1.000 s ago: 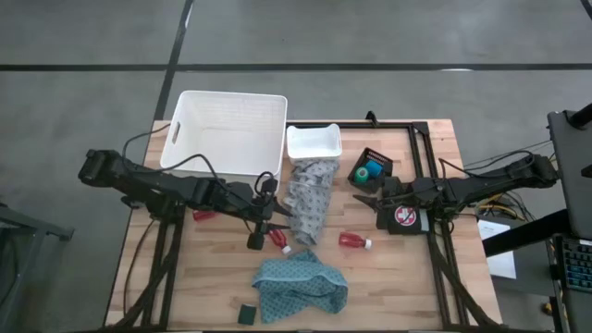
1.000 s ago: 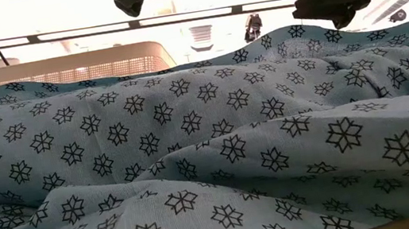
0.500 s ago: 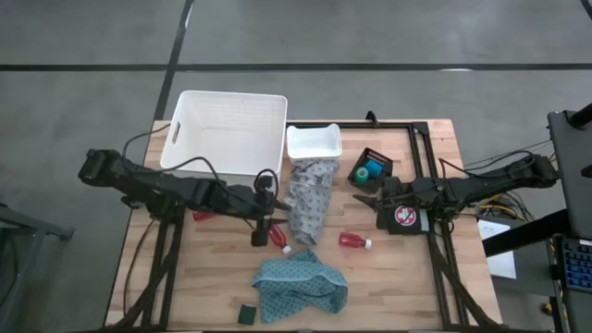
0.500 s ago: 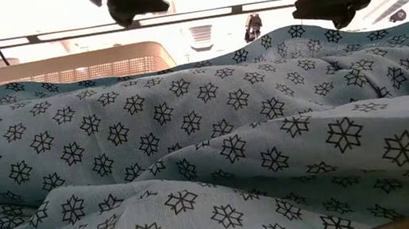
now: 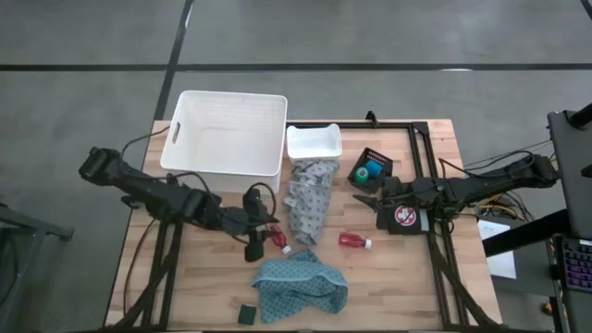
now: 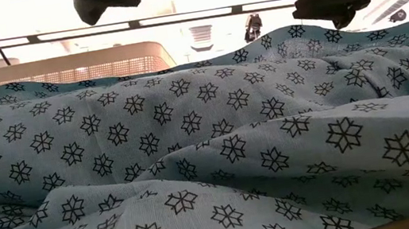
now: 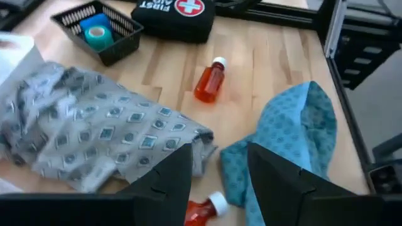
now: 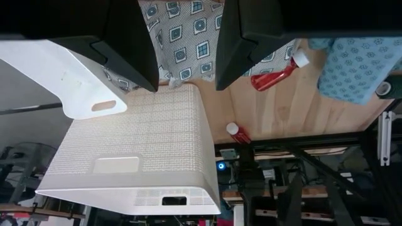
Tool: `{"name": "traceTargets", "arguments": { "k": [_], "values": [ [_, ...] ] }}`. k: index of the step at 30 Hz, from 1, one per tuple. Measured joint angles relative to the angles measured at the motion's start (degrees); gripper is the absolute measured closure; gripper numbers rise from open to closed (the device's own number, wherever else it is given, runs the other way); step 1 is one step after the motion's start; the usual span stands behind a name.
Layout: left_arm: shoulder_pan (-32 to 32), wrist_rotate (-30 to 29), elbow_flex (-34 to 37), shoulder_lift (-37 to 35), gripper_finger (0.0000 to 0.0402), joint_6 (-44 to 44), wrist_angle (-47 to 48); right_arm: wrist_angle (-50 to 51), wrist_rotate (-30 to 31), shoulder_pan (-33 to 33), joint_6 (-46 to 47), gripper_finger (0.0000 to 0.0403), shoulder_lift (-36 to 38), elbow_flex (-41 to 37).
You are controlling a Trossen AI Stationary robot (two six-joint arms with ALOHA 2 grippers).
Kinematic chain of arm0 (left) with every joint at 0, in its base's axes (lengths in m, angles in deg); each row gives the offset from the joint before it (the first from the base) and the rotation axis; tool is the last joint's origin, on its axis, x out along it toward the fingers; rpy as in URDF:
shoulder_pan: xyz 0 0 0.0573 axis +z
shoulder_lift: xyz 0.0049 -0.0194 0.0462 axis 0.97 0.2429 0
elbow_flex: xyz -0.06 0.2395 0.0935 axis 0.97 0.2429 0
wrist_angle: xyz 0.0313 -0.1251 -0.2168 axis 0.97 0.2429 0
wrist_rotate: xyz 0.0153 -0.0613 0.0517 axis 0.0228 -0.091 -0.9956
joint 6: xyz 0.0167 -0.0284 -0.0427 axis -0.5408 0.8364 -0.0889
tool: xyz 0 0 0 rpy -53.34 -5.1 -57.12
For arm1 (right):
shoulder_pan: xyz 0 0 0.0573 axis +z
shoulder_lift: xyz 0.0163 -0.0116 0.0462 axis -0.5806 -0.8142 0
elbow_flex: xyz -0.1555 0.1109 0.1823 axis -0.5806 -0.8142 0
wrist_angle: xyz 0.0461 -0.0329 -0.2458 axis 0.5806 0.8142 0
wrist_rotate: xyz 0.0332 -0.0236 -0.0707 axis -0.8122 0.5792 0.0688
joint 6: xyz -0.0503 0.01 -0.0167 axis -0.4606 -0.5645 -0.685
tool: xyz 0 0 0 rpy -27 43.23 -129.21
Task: Pick & Place Medicine items
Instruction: Put the green bandage into the black bin
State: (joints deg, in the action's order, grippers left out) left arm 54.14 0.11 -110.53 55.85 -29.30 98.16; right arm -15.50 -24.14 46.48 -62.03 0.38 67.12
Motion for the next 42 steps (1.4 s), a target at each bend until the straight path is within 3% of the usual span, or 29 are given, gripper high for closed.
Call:
{"name": "traceTargets", "arguments": {
  "k": [8, 12, 20, 29, 36, 42],
  "values": [
    [-5.7, -0.5, 0.0, 1.7, 0.0246, 9.9, 2.2, 0.0, 0.0, 0.0, 0.0, 0.0248, 0.0, 0.0],
    [-7.7, -0.2, 0.0, 3.5, 0.0246, 19.6, 5.4, 0.0, 0.0, 0.0, 0.0, 0.0248, 0.0, 0.0],
    [-10.4, 6.6, 0.1, 7.8, 0.0246, 33.1, 7.4, 0.0, 0.0, 0.0, 0.0, 0.0248, 0.0, 0.0],
    [-16.4, 6.7, -0.1, 12.3, 0.0246, 48.7, 6.4, 0.1, 0.0, 0.0, 0.0, 0.0248, 0.0, 0.0],
    [-20.6, 4.2, -5.6, 15.7, 0.0246, 55.6, 8.2, 0.1, 0.0, 0.0, 0.0, 0.0248, 0.0, 0.0],
    [-21.3, 2.2, -15.3, 22.3, 0.0246, 55.9, 18.4, 0.1, 0.0, 0.0, 0.0, 0.0248, 0.0, 0.0]
  ]
}}
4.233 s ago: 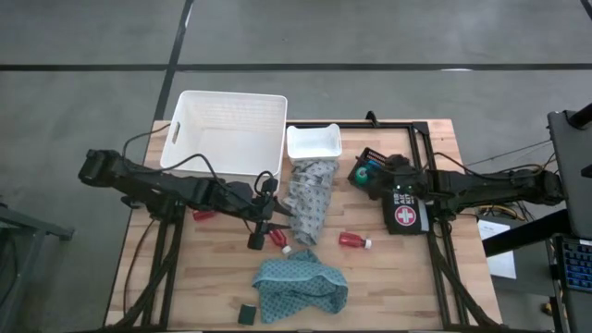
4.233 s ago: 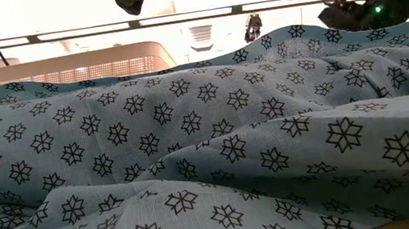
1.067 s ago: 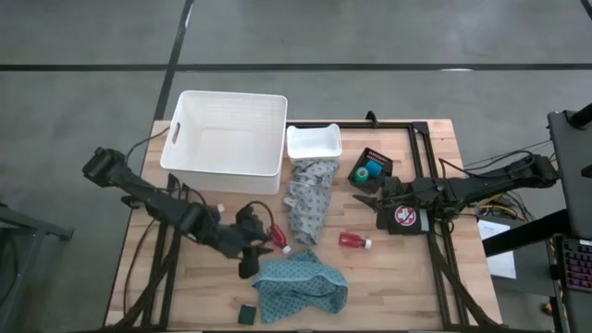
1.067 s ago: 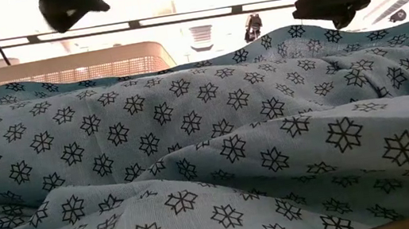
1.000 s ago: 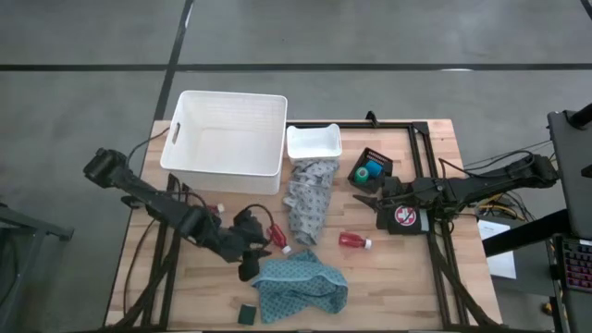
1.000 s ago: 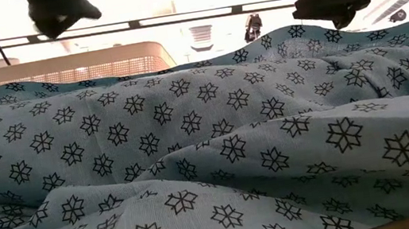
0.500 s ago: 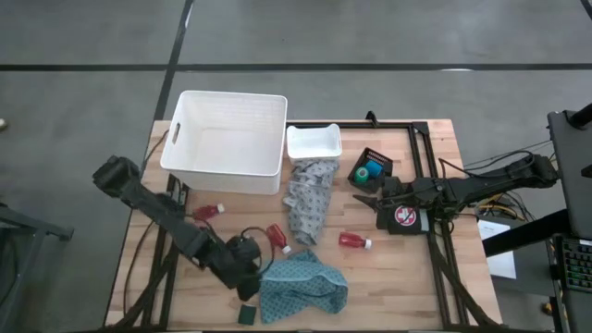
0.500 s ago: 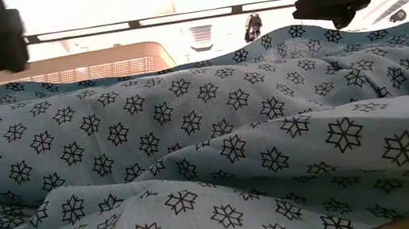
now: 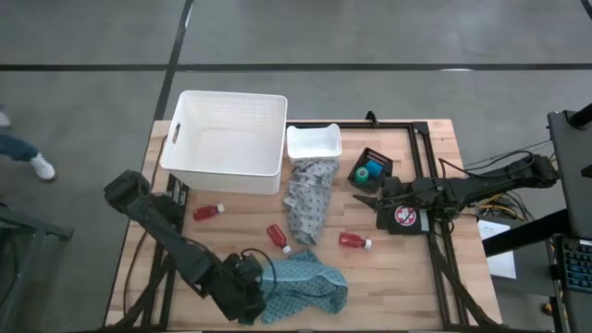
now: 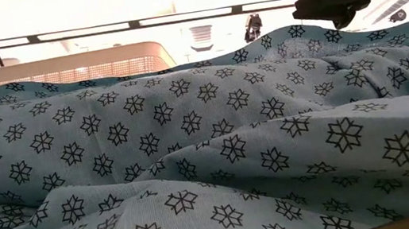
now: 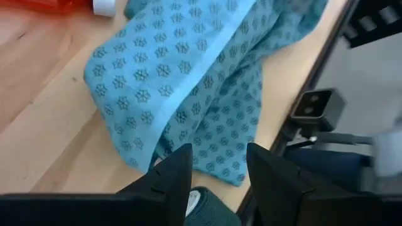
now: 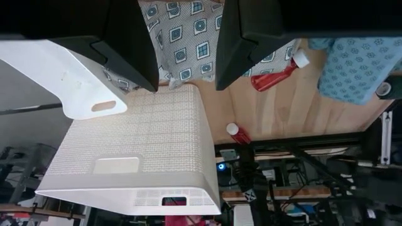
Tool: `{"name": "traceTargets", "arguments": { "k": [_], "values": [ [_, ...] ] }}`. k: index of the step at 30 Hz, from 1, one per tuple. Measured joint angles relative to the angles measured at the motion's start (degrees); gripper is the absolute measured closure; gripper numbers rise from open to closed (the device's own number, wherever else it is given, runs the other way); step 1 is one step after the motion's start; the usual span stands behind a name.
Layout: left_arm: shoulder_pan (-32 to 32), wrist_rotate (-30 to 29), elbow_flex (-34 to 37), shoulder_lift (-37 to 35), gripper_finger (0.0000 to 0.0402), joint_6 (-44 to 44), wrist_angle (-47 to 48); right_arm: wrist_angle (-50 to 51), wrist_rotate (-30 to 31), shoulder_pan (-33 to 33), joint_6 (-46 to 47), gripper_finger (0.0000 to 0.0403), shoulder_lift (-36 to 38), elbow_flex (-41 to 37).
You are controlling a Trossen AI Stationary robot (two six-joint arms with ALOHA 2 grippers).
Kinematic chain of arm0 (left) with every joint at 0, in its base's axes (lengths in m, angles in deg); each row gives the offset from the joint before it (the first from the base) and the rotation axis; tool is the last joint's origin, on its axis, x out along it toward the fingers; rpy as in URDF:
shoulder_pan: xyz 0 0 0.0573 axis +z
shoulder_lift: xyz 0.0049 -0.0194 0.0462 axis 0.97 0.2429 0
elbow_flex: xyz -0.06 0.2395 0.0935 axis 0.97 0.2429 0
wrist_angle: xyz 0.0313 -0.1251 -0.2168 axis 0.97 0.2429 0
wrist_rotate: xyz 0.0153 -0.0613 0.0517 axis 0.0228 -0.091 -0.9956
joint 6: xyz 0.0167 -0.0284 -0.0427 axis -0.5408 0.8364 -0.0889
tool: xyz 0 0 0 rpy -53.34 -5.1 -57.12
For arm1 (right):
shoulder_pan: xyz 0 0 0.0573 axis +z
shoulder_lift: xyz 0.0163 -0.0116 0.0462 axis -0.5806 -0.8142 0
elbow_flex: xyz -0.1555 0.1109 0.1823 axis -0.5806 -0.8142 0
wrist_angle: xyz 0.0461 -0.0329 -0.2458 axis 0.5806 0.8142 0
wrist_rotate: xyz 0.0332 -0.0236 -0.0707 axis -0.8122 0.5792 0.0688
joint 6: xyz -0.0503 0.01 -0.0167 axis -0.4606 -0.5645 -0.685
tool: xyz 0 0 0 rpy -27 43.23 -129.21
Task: Pick & Place Medicine items
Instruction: Put the green bandage into the black bin
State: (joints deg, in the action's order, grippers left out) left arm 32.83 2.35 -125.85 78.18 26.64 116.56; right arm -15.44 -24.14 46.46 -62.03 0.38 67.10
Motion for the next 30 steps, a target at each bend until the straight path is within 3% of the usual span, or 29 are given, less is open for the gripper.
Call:
{"name": "traceTargets", "arguments": {
  "k": [8, 19, 24, 30],
  "values": [
    [0.0, 5.0, -9.7, 6.3, 0.0246, 2.3, 8.3, 0.0, 0.0, 0.0, 0.0, 0.0248, 0.0, 0.0],
    [-5.8, 7.9, -9.4, 6.3, 0.0239, 11.4, 12.2, 0.0, 0.0, 0.0, 0.0, 0.0248, 0.0, 0.0],
    [-7.1, 7.1, -7.7, 6.6, 0.021, 15.1, 13.4, 0.0, 0.0, 0.0, 0.0, 0.0248, 0.0, 0.0],
    [-7.1, 7.0, -4.3, 6.7, 0.0165, 14.1, 7.8, 0.0, 0.0, 0.0, 0.0, 0.0248, 0.0, 0.0]
  ]
}}
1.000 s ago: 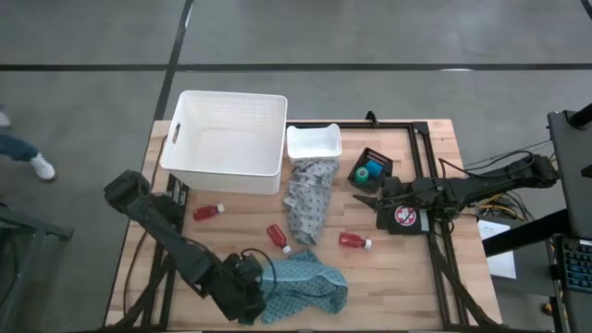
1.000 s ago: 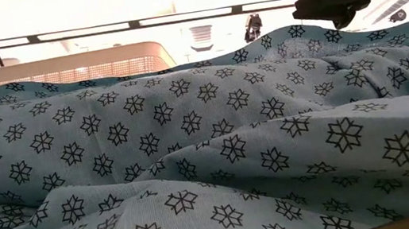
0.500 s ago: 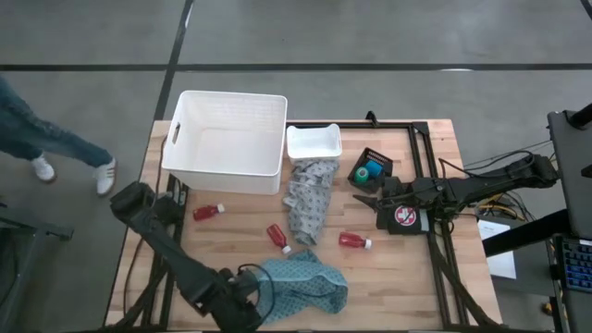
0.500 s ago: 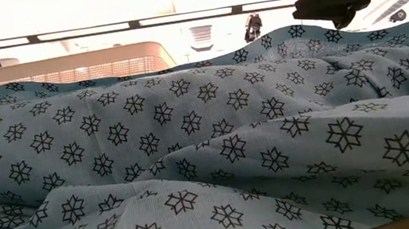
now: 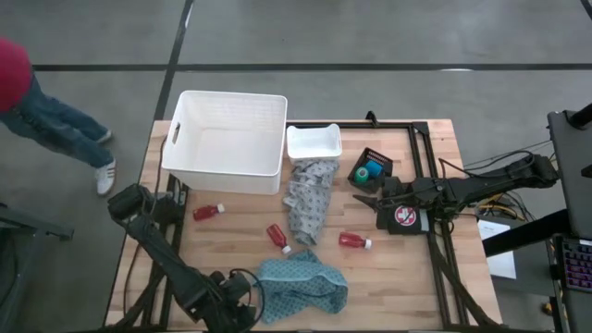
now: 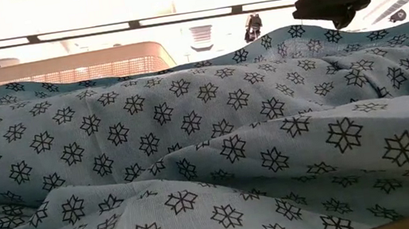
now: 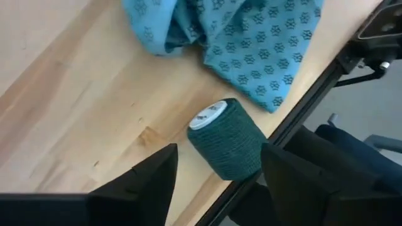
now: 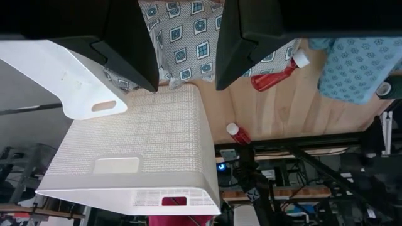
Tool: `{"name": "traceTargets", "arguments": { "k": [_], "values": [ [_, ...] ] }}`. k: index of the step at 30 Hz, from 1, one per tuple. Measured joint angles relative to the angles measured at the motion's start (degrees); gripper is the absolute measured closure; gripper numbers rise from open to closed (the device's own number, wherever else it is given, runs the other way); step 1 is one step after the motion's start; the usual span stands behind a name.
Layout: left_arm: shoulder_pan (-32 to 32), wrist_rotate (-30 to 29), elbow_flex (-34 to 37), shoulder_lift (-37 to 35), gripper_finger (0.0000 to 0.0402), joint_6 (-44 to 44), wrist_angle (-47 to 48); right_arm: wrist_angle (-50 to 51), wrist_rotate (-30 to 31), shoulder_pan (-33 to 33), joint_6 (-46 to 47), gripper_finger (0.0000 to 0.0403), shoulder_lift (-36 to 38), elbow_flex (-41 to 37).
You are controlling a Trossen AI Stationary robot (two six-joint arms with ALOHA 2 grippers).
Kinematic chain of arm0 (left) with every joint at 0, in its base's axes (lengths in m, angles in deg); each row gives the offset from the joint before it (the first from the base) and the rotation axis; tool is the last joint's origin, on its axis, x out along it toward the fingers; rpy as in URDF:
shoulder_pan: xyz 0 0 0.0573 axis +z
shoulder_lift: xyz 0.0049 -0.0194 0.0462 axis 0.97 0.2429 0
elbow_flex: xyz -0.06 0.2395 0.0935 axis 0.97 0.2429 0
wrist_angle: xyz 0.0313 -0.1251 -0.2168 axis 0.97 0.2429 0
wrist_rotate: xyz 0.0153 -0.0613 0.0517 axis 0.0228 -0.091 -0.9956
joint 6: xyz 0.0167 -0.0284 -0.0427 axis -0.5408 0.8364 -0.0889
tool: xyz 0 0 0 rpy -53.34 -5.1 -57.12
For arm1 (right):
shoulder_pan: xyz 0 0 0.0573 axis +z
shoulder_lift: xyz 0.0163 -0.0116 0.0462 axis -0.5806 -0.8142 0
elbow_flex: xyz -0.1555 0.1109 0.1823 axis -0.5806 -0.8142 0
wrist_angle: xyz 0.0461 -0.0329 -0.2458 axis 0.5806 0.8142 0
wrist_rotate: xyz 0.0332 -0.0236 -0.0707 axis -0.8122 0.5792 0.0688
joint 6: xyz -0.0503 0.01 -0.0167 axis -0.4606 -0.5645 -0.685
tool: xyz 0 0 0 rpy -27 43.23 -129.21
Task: Pick & Place Medicine items
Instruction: Put the green bandage into the black bin
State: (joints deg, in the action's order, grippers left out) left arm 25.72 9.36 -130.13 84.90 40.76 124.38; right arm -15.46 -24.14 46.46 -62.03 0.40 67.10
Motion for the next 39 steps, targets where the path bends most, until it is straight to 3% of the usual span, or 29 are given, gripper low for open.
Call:
{"name": "traceTargets", "arguments": {
  "k": [6, 14, 16, 22, 29, 39],
  "values": [
    [0.0, 0.0, 0.7, 0.0, 0.0147, -5.8, -3.5, 0.0, 0.0, 0.0, 0.0, 0.0248, 0.0, 0.0],
    [0.2, 0.5, 1.3, -0.1, 0.0161, -37.1, -5.6, 0.0, 0.0, 0.0, 0.0, 0.0248, 0.0, 0.0],
    [0.2, 1.2, 1.4, -0.1, 0.0165, -41.0, -6.0, 0.0, 0.0, 0.0, 0.0, 0.0248, 0.0, 0.0],
    [-0.2, -2.6, 1.0, -0.1, 0.0168, -38.1, -10.2, 0.0, 0.0, 0.0, 0.0, 0.0248, 0.0, 0.0],
    [-1.6, -2.6, -0.6, -0.2, 0.017, -27.6, -9.9, 0.0, 0.0, 0.0, 0.0, 0.0248, 0.0, 0.0],
    [-1.8, -5.2, -0.6, -0.2, 0.017, -27.4, -9.9, 0.0, 0.0, 0.0, 0.0, 0.0248, 0.0, 0.0]
  ]
}}
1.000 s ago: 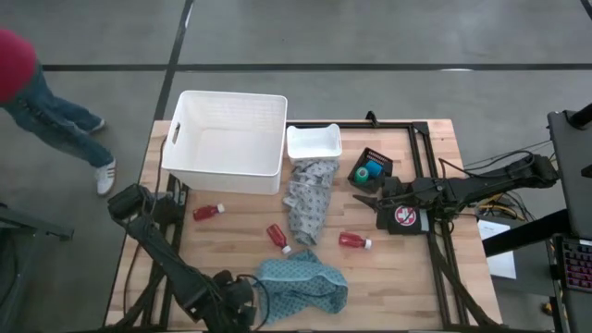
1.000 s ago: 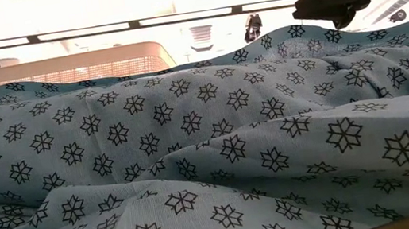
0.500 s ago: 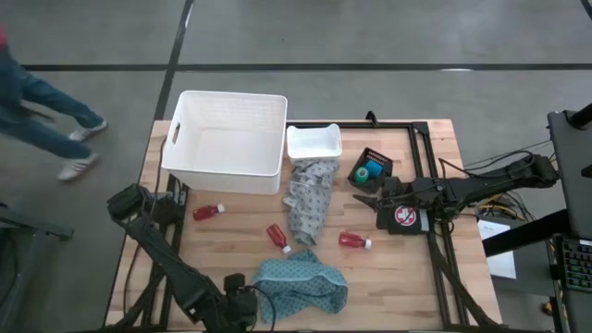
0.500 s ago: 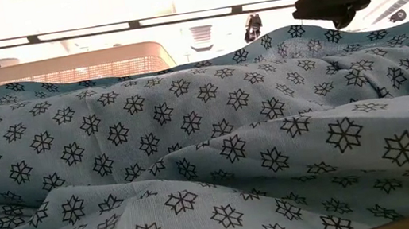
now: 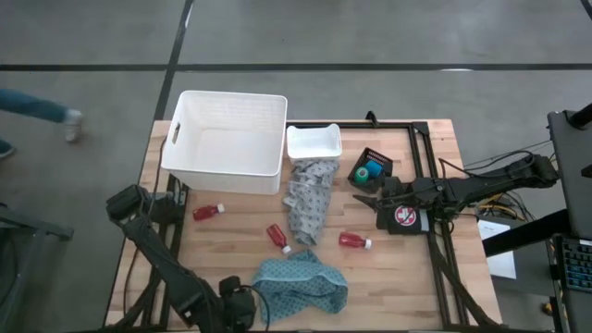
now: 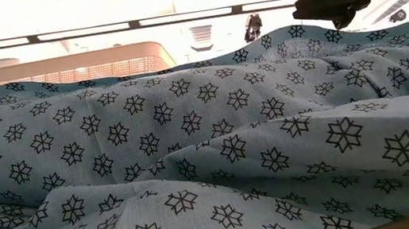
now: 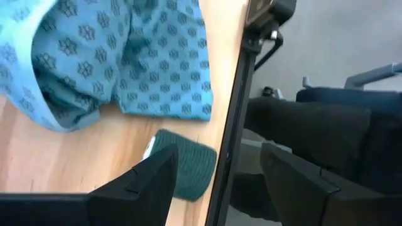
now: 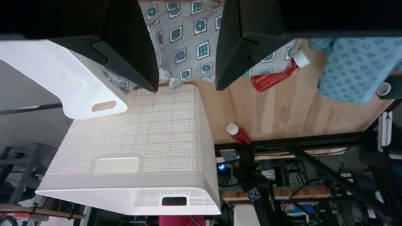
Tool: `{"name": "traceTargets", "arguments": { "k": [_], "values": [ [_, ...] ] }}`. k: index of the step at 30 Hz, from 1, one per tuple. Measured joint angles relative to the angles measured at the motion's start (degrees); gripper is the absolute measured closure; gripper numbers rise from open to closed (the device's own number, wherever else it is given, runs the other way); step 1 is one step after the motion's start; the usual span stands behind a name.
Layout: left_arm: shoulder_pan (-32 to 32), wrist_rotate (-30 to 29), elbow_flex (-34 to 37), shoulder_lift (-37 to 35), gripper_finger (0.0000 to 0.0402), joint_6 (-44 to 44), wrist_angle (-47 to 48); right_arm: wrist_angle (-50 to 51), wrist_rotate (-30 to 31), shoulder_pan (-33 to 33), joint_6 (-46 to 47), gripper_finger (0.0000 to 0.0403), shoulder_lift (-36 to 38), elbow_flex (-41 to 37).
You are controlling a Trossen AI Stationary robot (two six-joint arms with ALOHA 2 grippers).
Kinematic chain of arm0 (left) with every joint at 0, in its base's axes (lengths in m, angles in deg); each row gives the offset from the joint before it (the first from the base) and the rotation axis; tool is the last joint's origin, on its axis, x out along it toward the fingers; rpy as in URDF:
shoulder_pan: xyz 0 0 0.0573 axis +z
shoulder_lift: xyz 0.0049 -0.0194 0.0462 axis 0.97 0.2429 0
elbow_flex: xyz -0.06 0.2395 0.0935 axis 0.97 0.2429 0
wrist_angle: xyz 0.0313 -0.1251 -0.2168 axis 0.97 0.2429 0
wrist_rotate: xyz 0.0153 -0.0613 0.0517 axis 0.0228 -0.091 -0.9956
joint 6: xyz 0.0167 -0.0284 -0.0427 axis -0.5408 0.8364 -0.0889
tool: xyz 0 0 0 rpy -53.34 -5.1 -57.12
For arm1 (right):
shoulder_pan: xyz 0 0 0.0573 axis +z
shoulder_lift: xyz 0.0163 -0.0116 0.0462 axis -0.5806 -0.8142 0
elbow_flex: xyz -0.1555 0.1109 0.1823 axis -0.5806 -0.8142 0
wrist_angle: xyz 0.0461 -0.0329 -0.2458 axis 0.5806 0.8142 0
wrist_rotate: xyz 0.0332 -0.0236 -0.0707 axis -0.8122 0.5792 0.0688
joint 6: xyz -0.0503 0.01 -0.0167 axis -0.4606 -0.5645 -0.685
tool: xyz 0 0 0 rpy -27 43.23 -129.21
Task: Pick & Place Medicine items
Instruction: Put the green bandage into the black bin
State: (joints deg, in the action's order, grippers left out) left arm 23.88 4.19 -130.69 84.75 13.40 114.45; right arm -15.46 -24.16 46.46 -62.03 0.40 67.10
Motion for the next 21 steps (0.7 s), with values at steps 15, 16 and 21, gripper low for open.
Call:
{"name": "traceTargets", "arguments": {
  "k": [15, 16, 21],
  "values": [
    [-3.0, -5.4, -0.1, 0.1, 0.0171, -0.2, -3.5, 0.0, 0.0, 0.0, 0.0, 0.0248, 0.0, 0.0],
    [-3.3, -5.4, -0.1, 0.2, 0.0171, -0.3, -3.5, 0.0, 0.0, 0.0, 0.0, 0.0248, 0.0, 0.0],
    [-4.4, -5.4, -0.1, 1.1, 0.0171, -0.6, -3.5, 0.0, 0.0, 0.0, 0.0, 0.0248, 0.0, 0.0]
  ]
}}
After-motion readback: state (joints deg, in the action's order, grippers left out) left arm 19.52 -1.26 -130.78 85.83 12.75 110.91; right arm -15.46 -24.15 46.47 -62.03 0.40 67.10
